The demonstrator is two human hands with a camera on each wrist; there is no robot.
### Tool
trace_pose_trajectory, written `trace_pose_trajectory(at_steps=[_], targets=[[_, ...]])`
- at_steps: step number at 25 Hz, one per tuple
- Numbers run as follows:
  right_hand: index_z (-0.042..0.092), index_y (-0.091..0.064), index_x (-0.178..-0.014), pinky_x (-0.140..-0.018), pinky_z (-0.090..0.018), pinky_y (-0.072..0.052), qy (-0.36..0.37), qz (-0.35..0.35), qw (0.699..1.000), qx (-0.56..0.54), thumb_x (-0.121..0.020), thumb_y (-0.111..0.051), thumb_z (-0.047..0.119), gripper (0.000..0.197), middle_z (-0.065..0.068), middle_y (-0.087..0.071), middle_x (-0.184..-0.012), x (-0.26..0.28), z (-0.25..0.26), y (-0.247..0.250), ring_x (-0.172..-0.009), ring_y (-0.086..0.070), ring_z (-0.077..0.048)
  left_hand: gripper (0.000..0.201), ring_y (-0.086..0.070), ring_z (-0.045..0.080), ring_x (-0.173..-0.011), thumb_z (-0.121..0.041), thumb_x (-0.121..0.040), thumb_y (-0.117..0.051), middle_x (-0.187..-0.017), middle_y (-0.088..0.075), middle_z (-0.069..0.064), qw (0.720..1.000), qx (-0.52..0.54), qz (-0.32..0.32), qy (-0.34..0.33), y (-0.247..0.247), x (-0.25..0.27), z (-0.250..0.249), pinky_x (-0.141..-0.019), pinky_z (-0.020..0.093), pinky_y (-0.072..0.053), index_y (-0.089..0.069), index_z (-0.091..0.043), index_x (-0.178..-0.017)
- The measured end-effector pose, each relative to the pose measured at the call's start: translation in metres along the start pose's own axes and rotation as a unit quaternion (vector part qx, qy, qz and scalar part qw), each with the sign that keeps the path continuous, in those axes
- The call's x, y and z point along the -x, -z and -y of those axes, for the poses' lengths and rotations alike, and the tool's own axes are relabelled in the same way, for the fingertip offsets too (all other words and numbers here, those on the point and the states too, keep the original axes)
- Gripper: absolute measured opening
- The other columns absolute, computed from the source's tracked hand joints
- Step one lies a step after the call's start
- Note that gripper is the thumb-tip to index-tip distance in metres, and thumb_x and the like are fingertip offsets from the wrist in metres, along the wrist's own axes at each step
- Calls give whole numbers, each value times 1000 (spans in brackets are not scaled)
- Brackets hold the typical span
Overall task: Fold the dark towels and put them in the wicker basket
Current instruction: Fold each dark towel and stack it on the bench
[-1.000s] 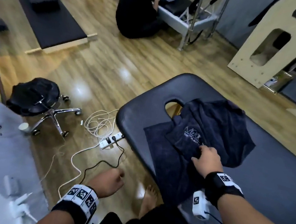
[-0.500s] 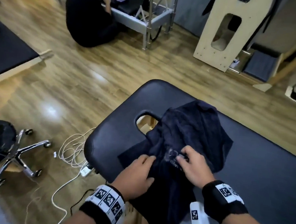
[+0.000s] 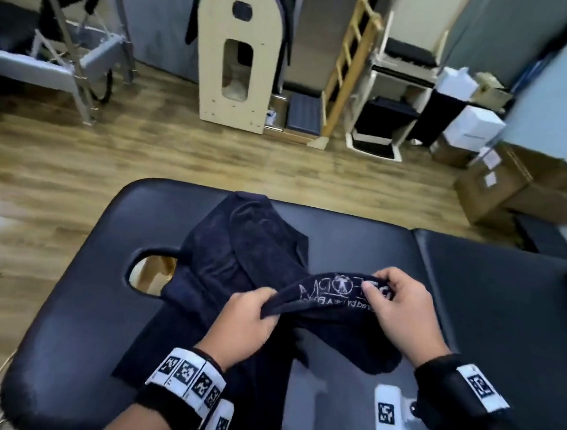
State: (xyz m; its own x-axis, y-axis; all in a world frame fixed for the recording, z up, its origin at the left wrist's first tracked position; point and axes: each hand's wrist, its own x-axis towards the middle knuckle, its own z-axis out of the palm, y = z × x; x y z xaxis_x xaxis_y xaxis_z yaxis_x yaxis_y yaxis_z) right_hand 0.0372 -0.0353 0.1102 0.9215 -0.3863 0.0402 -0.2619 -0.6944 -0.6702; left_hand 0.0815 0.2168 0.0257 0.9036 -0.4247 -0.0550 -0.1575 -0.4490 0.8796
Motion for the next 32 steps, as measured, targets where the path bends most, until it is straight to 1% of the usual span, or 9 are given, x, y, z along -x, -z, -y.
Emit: trace_pose_trajectory(at_steps=[2, 5, 8, 12, 15, 21, 24, 28, 32], targets=[[25, -68, -108, -91, -27, -48, 33, 16, 991, 132, -83, -74, 23, 25, 6, -71, -102, 8, -8, 10, -99, -67, -19, 22, -68, 1, -88, -18, -83, -65, -91, -73, -13, 998, 39, 35, -45, -5, -11, -30, -84, 30, -55, -67, -28, -103], [37, -50, -132, -102, -23, -41, 148, 169, 969, 98, -72, -74, 37, 64, 18, -55, -129, 39, 2, 5, -122, -54, -8, 25, -66, 7, -86, -18, -77, -65, -89, -71, -9, 995, 47, 55, -63, -25, -21, -65, -82, 34, -54, -59, -30, -98], [46, -29, -140, -99, -27, -45, 90, 164, 982, 39, -68, -76, 38, 86, 21, -47, -132, 51, -10, -4, -121, -51, -3, 34, -64, 17, -83, -21, -72, -63, -85, -69, -5, 995, 63, 62, -45, -47, -26, -93, -81, 42, -54, -52, -34, -102], [40, -32, -123, -74, -25, -46, 7, 58, 994, -90, -76, -63, 8, 66, 12, -55, -99, 43, -48, 7, -85, -60, -13, 35, -53, 6, -58, -16, -78, -71, -63, -62, -6, 992, -6, 72, -100, -67, -31, -126, -62, 23, -45, -54, -35, -101], [39, -38, -113, -60, -24, -47, -11, -1, 986, -166, -73, -60, 2, 59, 7, -59, -90, 28, -84, 45, -67, -59, -15, 30, -49, 8, -59, -22, -81, -71, -60, -54, -9, 983, -118, 19, -139, -91, -43, -157, -65, 22, -43, -55, -34, -103], [27, -64, -87, -54, -32, -41, 27, 6, 978, -209, -86, -73, 13, 17, -1, -56, -51, -23, -171, 159, -50, -42, -8, 53, -59, 14, -104, -27, -81, -75, -112, -61, -11, 932, -261, 119, -223, -173, -78, -241, -91, 33, -48, -44, -40, -122], [25, -67, -80, -58, -32, -43, 68, 13, 982, -174, -88, -72, 28, 10, -5, -63, -57, -42, -205, 206, -53, -49, -6, 36, -59, 18, -103, -19, -75, -75, -115, -57, -8, 913, -308, 115, -240, -222, -98, -273, -88, 34, -50, -60, -29, -106], [26, -68, -87, -66, -23, -42, 103, 49, 989, -93, -89, -71, 25, 4, 8, -66, -67, -51, -230, 237, -61, -55, -3, 7, -63, 25, -82, -23, -85, -69, -82, -64, 1, 916, -319, 46, -238, -261, -108, -297, -72, 36, -51, -65, -18, -85], [34, -59, -114, -77, -18, -45, 141, 73, 982, -100, -76, -77, 40, 43, 15, -64, -103, -47, -236, 246, -89, -59, 0, 19, -66, 24, -79, -43, -87, -66, -78, -71, -1, 932, -304, 22, -196, -279, -119, -310, -65, 36, -53, -63, -24, -91]])
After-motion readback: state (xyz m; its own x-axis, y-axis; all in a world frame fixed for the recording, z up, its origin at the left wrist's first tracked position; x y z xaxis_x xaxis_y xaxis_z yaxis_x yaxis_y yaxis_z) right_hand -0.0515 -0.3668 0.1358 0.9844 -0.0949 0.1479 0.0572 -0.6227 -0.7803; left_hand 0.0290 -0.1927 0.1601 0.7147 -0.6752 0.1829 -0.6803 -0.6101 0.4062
